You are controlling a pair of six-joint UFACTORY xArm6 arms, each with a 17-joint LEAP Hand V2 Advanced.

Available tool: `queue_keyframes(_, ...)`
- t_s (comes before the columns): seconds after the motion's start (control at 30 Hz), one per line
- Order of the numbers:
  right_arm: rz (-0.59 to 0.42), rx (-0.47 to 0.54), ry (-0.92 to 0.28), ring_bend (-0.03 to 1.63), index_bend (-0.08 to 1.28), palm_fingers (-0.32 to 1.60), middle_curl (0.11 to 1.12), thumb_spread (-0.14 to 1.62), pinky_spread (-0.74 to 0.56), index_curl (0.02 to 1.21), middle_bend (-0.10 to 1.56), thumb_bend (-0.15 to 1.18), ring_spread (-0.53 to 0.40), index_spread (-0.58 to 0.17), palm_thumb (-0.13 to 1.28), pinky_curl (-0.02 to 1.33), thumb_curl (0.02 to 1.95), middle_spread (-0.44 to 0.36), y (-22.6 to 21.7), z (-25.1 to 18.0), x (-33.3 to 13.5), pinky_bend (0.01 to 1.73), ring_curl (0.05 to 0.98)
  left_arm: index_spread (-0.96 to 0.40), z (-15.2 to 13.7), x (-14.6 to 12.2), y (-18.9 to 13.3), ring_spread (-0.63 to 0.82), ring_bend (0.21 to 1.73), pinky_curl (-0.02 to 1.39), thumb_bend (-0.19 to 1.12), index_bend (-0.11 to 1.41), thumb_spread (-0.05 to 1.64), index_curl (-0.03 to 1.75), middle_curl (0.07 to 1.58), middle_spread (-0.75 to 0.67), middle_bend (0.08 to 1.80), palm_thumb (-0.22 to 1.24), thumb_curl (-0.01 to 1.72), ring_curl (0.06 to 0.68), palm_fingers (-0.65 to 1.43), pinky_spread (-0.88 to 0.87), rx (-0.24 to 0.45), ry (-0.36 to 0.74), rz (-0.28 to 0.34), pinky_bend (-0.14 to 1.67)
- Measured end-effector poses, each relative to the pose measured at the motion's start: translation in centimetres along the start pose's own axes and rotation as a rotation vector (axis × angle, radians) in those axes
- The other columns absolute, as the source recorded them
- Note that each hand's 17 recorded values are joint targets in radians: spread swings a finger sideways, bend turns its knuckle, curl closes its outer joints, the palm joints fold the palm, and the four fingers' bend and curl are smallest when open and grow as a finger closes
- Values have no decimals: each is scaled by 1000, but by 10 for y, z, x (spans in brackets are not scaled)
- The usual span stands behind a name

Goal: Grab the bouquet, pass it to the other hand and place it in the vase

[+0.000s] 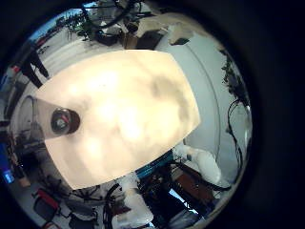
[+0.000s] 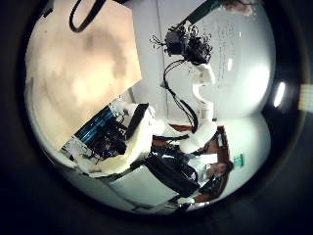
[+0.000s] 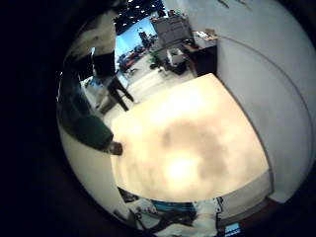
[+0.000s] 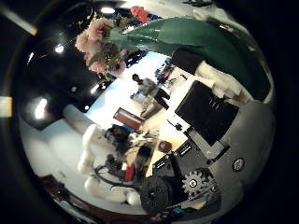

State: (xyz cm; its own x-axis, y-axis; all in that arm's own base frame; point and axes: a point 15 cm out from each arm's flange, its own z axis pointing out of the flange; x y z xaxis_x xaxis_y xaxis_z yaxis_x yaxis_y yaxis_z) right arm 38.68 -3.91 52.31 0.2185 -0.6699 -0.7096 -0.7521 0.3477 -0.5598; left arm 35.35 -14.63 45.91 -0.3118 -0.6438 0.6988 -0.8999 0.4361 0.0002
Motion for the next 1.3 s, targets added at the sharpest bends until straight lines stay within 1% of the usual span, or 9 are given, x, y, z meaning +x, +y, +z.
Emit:
queue_keyframes(0.1, 4, -30, -131, 1465, 1162, 1164, 735, 869, -196, 867, 1379, -5, -177, -234, 1159, 701, 1019, -118, 5, 9, -19, 1333, 672, 44, -5, 18, -7, 477, 518, 156, -22, 170, 1164, 358, 332, 268, 192, 299, 296, 195, 204, 546, 34, 103, 22, 382)
queue_keyframes(0.17, 9, -48, -184, 1466, 1167, 1164, 733, 868, -197, 862, 1380, -5, -176, -233, 1157, 710, 1028, -118, 8, 14, -23, 1327, 671, 48, -11, 21, -8, 476, 522, 155, -22, 170, 1160, 355, 333, 269, 195, 295, 298, 196, 206, 545, 49, 150, 20, 387)
queue_keyframes(0.37, 16, -119, -335, 1474, 1177, 1164, 727, 867, -200, 849, 1384, -5, -175, -229, 1153, 736, 1053, -117, 19, 37, -31, 1311, 670, 59, -14, 28, -17, 478, 533, 154, -21, 169, 1146, 349, 337, 270, 195, 287, 302, 195, 202, 542, 67, 198, 32, 399)
queue_keyframes(0.53, 39, -253, -492, 1477, 1185, 1159, 724, 866, -203, 841, 1388, -5, -176, -227, 1151, 754, 1068, -111, 45, 56, -43, 1299, 670, 71, -14, 45, -19, 478, 539, 153, -24, 167, 1132, 343, 342, 277, 199, 278, 305, 193, 198, 541, 61, 271, 49, 406)
queue_keyframes(0.63, 57, -296, -573, 1478, 1190, 1157, 723, 866, -206, 836, 1392, -5, -177, -226, 1149, 768, 1078, -108, 52, 67, -51, 1292, 670, 83, -14, 57, -24, 476, 544, 153, -21, 163, 1126, 339, 345, 281, 199, 280, 306, 194, 191, 540, 62, 304, 70, 413)
queue_keyframes(0.83, 34, -331, -591, 1478, 1198, 1156, 719, 867, -211, 827, 1396, -5, -178, -224, 1146, 798, 1095, -106, 61, 76, -58, 1281, 671, 108, -22, 85, -41, 475, 555, 155, -21, 162, 1104, 328, 350, 293, 202, 283, 310, 195, 177, 536, 96, 437, 100, 426)
queue_keyframes(1.0, 14, -369, -605, 1475, 1203, 1155, 716, 867, -215, 820, 1398, -5, -178, -222, 1144, 818, 1106, -105, 71, 84, -68, 1270, 671, 123, -28, 91, -53, 478, 558, 155, -23, 169, 1087, 328, 353, 309, 203, 288, 314, 193, 178, 535, 137, 472, 104, 426)
queue_keyframes(1.17, -3, -414, -597, 1474, 1206, 1155, 713, 865, -218, 815, 1400, -6, -178, -221, 1144, 837, 1116, -104, 82, 90, -71, 1259, 672, 140, -34, 103, -60, 478, 550, 146, -25, 166, 1070, 329, 367, 293, 243, 294, 317, 188, 208, 529, 145, 555, 102, 414)
queue_keyframes(1.3, -11, -433, -600, 1473, 1209, 1156, 711, 864, -220, 811, 1401, -6, -178, -221, 1143, 850, 1122, -104, 87, 93, -75, 1250, 673, 147, -39, 109, -59, 478, 551, 147, -24, 164, 1061, 326, 374, 278, 256, 299, 321, 186, 218, 522, 114, 625, 98, 426)
